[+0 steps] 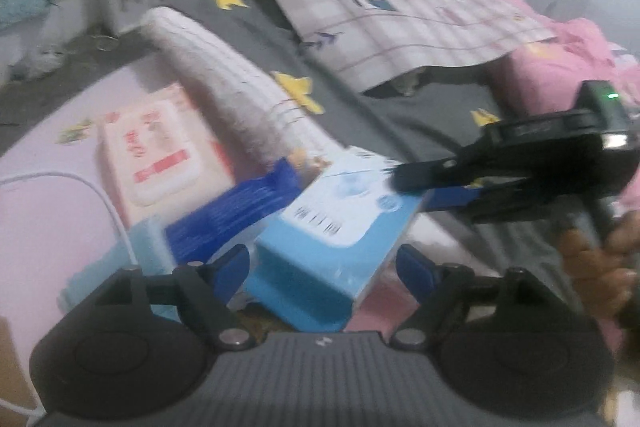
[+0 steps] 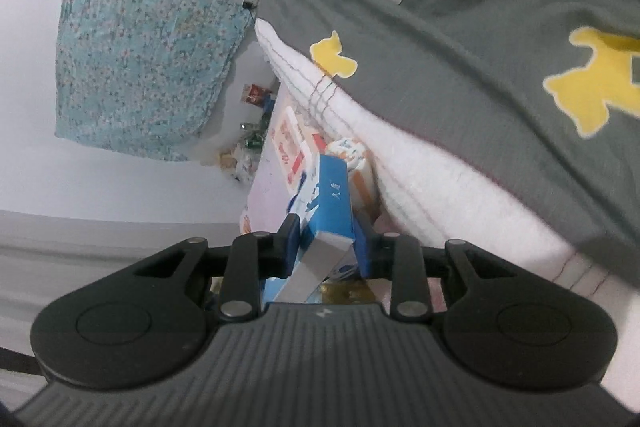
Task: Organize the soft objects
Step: 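Grasp the blue bandage box with the right gripper, then carry the bandage box into the cardboard box and release it, then grasp the blue-and-white wrapped pack with the right gripper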
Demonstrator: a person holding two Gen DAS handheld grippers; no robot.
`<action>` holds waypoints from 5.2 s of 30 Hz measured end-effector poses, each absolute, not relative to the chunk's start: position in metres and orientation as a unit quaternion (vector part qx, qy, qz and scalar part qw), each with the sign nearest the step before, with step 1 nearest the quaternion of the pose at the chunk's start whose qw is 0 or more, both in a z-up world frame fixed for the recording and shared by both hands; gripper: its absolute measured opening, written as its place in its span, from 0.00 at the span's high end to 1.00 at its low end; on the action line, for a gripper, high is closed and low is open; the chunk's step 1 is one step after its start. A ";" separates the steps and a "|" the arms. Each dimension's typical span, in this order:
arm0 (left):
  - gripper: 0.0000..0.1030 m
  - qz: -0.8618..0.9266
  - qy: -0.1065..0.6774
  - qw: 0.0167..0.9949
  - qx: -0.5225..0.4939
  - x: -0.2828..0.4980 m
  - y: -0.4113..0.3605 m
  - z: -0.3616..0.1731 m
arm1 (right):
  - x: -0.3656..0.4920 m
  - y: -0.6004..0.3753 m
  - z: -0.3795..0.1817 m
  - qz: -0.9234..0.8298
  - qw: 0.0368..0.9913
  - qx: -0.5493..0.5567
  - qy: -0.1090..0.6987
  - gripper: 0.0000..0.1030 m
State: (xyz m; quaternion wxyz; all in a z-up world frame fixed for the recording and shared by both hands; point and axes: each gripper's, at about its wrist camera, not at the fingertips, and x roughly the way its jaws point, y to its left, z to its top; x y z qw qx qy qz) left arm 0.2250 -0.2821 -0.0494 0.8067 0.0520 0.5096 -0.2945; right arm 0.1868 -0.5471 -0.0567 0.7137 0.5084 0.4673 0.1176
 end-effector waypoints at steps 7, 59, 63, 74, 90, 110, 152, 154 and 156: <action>0.21 -0.287 0.515 0.802 0.096 0.239 -0.302 -0.061 | 0.202 -0.550 -0.071 0.134 0.709 0.503 0.476 0.70; 0.30 -0.084 0.504 0.855 -0.090 0.176 0.077 0.038 | 0.246 -0.123 0.012 0.282 0.648 0.531 0.467 0.79; 0.29 -0.067 0.513 0.849 -0.110 0.183 0.110 0.015 | 0.261 -0.070 0.003 0.287 0.645 0.498 0.503 0.79; 0.28 -0.072 0.529 0.832 -0.152 0.212 0.157 -0.043 | 0.293 0.002 -0.018 0.247 0.684 0.404 0.555 0.79; 0.29 -0.031 0.530 0.845 -0.072 0.236 0.158 -0.091 | 0.327 0.001 -0.038 0.225 0.737 0.341 0.538 0.54; 0.39 -0.100 0.556 0.767 -0.306 0.230 0.157 -0.106 | 0.304 -0.093 -0.006 0.209 0.740 0.425 0.478 0.53; 0.21 -0.040 0.483 0.860 -0.162 0.206 -0.023 0.017 | 0.201 -0.332 -0.034 0.111 0.742 0.488 0.445 0.34; 0.23 -0.063 0.498 0.849 -0.168 0.209 -0.060 0.008 | 0.213 -0.362 -0.023 0.105 0.761 0.461 0.444 0.34; 0.30 -0.079 0.513 0.838 -0.168 0.211 -0.094 -0.004 | 0.232 -0.387 -0.013 0.103 0.782 0.423 0.447 0.34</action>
